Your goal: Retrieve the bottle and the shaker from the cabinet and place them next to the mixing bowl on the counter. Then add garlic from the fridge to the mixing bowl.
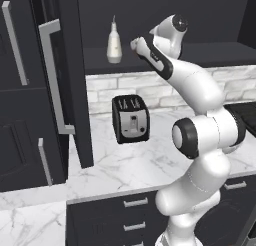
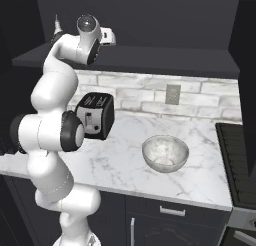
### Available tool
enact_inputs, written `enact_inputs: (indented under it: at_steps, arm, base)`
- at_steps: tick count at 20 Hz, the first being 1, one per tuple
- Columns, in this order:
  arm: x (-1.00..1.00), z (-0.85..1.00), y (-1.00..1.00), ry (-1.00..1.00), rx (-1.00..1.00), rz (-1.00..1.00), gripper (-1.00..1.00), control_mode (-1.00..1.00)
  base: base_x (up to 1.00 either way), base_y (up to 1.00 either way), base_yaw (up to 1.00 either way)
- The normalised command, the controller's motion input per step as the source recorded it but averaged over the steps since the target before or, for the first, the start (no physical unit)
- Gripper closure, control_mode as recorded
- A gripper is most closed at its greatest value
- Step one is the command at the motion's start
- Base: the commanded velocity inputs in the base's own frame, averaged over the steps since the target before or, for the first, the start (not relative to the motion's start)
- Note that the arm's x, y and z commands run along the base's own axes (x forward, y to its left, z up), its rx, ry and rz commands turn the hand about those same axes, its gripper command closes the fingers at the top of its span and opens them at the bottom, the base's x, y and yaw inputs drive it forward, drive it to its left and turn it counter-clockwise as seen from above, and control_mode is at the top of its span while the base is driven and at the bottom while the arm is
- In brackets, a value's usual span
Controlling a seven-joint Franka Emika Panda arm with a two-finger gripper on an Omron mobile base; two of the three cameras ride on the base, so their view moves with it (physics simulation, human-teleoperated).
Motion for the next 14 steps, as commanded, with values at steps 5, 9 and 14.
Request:
enact_inputs:
  at_steps: [5, 9, 14]
  arm:
    - [0.15, 0.00, 0.04, 0.00, 0.00, 0.00, -1.00, -1.00]
    - [0.09, 0.00, 0.05, 0.00, 0.00, 0.00, -1.00, -1.00]
    - [0.00, 0.00, 0.00, 0.00, 0.00, 0.00, 1.00, -1.00]
  base:
    - [0.00, 0.00, 0.00]
    - [0.00, 0.00, 0.00]
    - [0.00, 0.00, 0.00]
